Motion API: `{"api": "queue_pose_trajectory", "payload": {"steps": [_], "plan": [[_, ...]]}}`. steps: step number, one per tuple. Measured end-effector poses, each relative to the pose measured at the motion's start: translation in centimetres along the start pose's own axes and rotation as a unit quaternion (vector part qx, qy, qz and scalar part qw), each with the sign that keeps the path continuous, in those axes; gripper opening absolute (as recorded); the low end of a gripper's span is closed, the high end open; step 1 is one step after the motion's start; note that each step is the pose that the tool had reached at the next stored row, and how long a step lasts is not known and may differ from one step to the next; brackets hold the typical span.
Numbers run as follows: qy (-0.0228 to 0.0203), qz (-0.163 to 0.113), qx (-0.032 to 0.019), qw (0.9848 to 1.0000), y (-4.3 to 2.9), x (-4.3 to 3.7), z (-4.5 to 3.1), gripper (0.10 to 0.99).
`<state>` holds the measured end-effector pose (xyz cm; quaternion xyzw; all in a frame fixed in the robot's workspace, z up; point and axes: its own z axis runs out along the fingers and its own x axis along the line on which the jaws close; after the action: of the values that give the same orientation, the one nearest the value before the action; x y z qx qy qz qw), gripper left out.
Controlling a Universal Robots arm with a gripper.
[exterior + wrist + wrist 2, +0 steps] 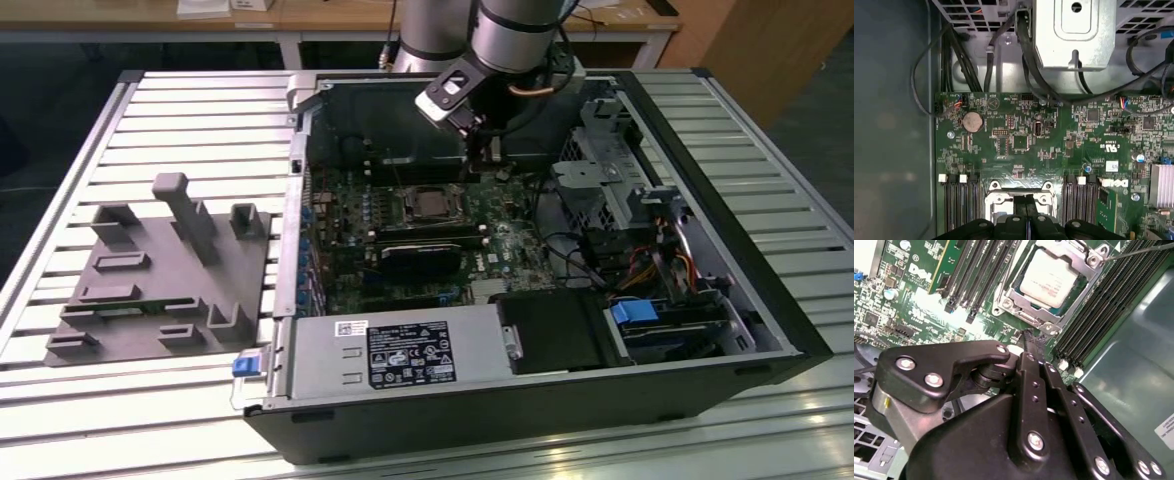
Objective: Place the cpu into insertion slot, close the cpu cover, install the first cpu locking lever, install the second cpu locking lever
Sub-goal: 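Close the cpu cover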
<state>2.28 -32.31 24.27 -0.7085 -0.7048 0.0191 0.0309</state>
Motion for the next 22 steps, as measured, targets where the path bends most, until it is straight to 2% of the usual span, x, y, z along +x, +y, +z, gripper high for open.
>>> {"api": "queue_pose_trajectory", "payload": {"steps": [2,7,15,19,22], "plan": [[-0.0001,0.000,-0.0028,1.0000,-0.20,0.00,0.01,0.106],[0.0002,0.000,-0.0224,0.9997,-1.46,-0.01,0.19,0.106],[0.0006,-0.001,-0.0429,0.9991,-3.32,-0.03,0.76,0.106],[0.0012,-0.001,-0.0510,0.9987,-4.23,-0.04,1.05,0.106],[0.0014,-0.001,-0.0529,0.9986,-4.71,-0.05,1.23,0.106]]}}
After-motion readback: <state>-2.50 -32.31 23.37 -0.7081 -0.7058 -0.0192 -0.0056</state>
